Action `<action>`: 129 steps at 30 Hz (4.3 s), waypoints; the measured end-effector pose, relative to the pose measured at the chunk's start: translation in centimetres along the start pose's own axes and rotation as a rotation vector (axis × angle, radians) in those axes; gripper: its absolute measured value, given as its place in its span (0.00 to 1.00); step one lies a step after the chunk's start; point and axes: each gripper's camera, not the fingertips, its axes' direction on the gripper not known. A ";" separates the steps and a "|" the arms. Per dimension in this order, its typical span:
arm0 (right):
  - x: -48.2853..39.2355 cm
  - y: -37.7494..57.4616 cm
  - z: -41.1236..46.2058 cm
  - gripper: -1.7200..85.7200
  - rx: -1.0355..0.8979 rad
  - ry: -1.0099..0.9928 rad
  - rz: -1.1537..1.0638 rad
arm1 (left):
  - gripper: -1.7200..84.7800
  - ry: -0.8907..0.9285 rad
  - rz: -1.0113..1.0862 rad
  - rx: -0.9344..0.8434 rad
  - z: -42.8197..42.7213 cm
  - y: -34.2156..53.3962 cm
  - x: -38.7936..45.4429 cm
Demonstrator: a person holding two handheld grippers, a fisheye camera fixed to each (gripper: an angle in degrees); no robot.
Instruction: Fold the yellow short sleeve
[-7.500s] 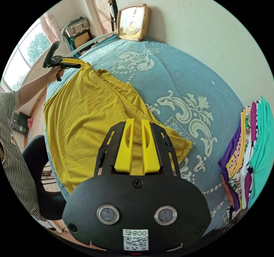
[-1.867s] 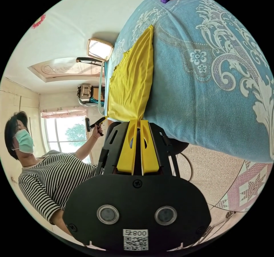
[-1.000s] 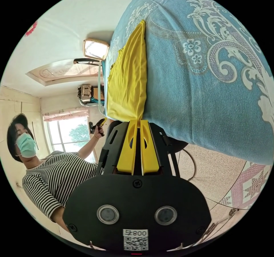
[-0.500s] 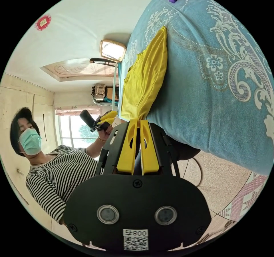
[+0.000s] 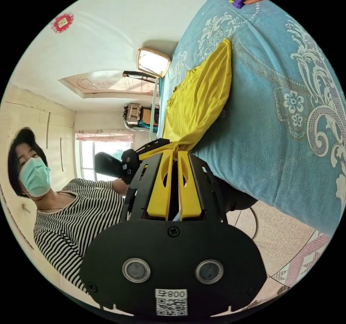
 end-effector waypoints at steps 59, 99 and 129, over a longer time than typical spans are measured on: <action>12.3 -33.9 17.4 0.03 0.206 -0.016 0.075 | 0.04 0.245 -0.341 0.292 -6.8 7.4 -11.1; 2.2 -48.0 87.4 0.03 -0.247 0.369 -0.224 | 0.04 0.361 -1.462 0.663 -24.4 58.1 -36.3; 1.6 -48.6 111.9 0.08 -0.504 0.732 -0.566 | 0.03 0.291 -1.542 0.697 -31.8 66.0 -36.7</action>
